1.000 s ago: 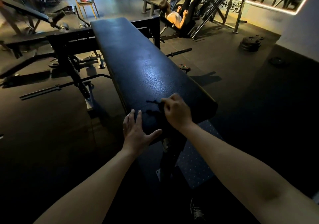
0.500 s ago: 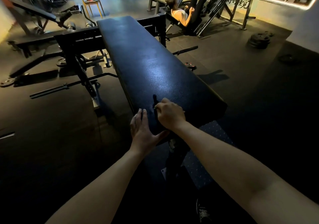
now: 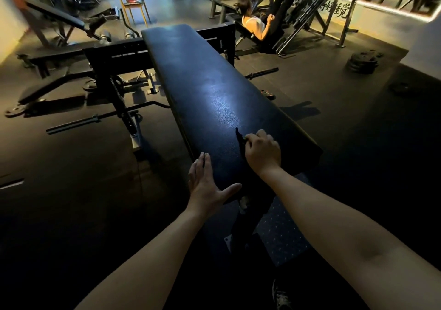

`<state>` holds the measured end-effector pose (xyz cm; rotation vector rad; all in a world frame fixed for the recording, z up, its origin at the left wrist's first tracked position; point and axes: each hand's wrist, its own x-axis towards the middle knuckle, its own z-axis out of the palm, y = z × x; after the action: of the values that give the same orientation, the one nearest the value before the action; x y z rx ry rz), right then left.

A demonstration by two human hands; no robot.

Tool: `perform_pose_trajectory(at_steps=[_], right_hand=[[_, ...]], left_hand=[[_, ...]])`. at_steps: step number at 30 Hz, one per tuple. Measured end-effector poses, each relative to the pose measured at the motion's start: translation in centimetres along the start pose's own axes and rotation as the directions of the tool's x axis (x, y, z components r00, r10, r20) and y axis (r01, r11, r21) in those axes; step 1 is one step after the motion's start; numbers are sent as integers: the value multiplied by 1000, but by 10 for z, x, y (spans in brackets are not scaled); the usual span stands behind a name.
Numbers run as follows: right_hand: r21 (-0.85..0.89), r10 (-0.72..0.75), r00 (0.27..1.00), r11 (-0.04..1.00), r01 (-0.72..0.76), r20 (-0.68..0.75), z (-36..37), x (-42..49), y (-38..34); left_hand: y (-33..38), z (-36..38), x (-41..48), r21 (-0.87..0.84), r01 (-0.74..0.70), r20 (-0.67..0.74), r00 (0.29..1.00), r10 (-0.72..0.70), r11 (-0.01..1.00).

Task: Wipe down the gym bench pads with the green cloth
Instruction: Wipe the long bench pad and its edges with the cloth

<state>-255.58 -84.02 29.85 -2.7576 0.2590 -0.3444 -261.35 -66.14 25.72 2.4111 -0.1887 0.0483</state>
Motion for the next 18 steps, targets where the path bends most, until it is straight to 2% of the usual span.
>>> perform_pose_trajectory(at_steps=[5,9,13,18], right_hand=[[53,-73,997,996,71,31,4,-30,-27],[79,-205,978,976,201,47,12,-63,-55],[118,-259,964,961,250,66,14,-81,-74],[167,-406,907,908,385,117,12,-105,-93]], left_hand=[[-19,1,-12,-152,17,17,1000,-14,988],[-34,-7,-40,-354,20,-28,999,-32,935],[-36,-13,-42,-353,26,9,1000,-25,935],[-49,-19,-42,-292,120,129,988,-86,949]])
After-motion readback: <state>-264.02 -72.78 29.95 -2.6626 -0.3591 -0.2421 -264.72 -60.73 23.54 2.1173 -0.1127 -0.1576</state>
